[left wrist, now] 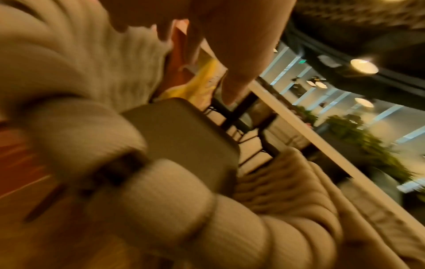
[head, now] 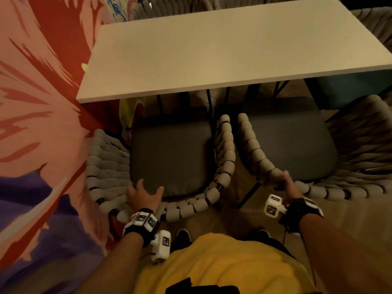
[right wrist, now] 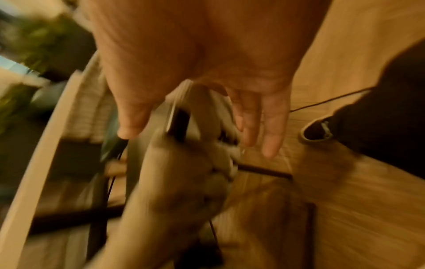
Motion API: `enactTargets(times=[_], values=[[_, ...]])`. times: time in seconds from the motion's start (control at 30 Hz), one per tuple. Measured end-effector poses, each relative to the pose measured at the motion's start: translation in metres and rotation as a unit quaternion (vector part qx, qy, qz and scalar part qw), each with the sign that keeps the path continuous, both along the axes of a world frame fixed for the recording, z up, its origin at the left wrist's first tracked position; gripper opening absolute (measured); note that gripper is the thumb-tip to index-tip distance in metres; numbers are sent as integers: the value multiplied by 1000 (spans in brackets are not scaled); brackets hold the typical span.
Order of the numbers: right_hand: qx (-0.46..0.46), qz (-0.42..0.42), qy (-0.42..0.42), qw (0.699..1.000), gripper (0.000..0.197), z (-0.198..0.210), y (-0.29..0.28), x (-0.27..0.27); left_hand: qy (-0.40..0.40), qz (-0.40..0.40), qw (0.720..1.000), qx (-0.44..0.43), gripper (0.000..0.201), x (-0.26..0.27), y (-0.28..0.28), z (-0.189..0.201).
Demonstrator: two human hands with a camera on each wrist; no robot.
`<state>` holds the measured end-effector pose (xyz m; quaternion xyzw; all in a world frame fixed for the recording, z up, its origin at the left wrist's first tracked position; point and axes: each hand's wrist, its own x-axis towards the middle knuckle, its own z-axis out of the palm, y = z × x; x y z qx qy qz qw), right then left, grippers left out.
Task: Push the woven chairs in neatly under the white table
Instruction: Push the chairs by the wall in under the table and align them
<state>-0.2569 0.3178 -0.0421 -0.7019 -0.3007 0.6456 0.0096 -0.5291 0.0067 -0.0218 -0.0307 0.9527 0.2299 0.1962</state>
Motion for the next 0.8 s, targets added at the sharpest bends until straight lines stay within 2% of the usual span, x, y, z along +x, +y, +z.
enactTargets(times=[0.03,0.13,0.23,0.27,0.33,0.43,0.53,0.7,0.8], values=[[-10,-46,25,999,100,6,8,20,-4,-49,999,19,73,14,23,1],[11,-98,48,994,60,11,53,72,-35,-181,982,39,60,65,92,6],[34,-123,31,991,62,0,91,103,-117,-243,963,2,70,110,141,0],[25,-117,26,993,61,-12,102,113,-118,-253,960,-27,76,121,150,-4],[19,-98,30,995,52,-35,120,125,-76,-258,960,-82,80,140,160,-8],[-6,-76,49,996,41,-28,126,121,-21,-256,959,-123,76,151,166,-12],[6,-52,42,998,30,-20,137,118,-21,-239,962,-132,69,147,174,-15],[-2,-86,55,995,32,-19,152,116,-27,-214,966,-139,50,140,185,-20],[-29,-106,69,992,23,-6,147,111,-20,-215,966,-143,39,136,187,-21]])
